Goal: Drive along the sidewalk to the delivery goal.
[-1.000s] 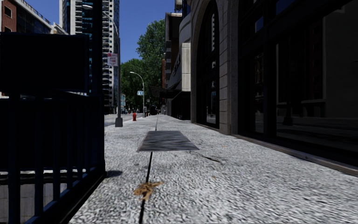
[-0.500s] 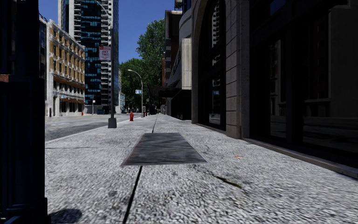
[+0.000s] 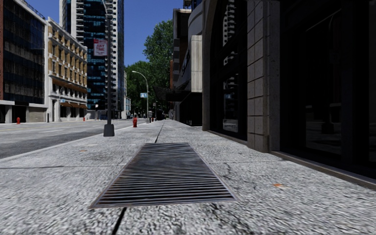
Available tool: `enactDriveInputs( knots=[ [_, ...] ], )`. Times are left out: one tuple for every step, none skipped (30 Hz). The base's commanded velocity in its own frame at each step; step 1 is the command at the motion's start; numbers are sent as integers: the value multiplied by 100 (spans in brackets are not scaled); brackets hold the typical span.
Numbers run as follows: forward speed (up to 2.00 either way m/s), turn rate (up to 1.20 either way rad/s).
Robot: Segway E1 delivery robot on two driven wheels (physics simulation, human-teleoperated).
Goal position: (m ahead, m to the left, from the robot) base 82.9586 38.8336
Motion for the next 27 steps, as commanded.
enactDriveInputs(
  knots=[
    [200,20],
    [200,23],
    [200,23],
    [200,24],
    [200,24],
    [200,24],
    [200,24],
    [200,25],
    [200,25],
    [200,25],
    [200,25],
    [200,25],
    [200,25],
    [200,25],
    [200,25],
    [200,25],
    [200,25],
    [200,25],
    [200,25],
    [200,25],
    [200,25],
    [200,25],
    [200,25],
    [200,25],
    [200,25],
    [200,25],
    [200,25]
  ],
)
